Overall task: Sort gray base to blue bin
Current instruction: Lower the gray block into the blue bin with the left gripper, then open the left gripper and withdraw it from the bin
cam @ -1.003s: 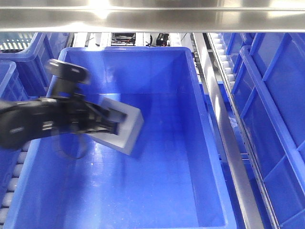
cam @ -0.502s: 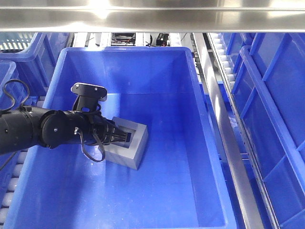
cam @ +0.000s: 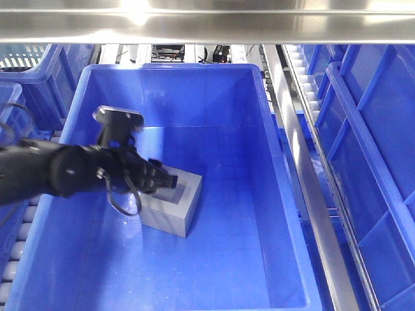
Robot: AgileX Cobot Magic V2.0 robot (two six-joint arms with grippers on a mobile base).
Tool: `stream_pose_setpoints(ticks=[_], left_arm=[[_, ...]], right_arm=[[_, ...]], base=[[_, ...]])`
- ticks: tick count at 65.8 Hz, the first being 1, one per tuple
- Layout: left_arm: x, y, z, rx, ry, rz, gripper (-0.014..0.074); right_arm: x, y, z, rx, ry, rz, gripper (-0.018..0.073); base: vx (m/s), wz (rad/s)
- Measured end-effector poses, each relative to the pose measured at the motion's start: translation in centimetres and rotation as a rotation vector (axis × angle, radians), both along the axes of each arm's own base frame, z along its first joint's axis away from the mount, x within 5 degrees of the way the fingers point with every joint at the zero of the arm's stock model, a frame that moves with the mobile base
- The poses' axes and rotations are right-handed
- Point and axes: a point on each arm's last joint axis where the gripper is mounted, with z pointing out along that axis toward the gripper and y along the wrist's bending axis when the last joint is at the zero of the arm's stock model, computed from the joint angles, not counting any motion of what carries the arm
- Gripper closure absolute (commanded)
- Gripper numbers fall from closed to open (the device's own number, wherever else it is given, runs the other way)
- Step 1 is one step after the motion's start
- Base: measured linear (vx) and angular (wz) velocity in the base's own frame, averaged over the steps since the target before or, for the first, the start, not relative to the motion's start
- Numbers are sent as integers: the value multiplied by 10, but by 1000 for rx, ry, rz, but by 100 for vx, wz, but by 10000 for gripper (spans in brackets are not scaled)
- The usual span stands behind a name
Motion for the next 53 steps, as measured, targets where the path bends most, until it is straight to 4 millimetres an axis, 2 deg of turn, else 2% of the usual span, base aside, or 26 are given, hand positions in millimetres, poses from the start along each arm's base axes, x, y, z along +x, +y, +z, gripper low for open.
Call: stream_pose_setpoints(ticks=[15, 26, 40, 53], left_arm=[[-19, 9, 43, -33, -71, -15, 199], [-42, 20, 70, -40, -141, -42, 199], [-89, 44, 74, -56, -215, -45, 199], [-144, 73, 72, -99, -339, -37, 199]], right_arm=[[0, 0, 0, 0, 0, 0, 568], [0, 0, 0, 0, 0, 0, 568], [0, 0, 0, 0, 0, 0, 568], [0, 0, 0, 0, 0, 0, 568]], base=[[0, 0], [0, 0], [0, 0], [0, 0]])
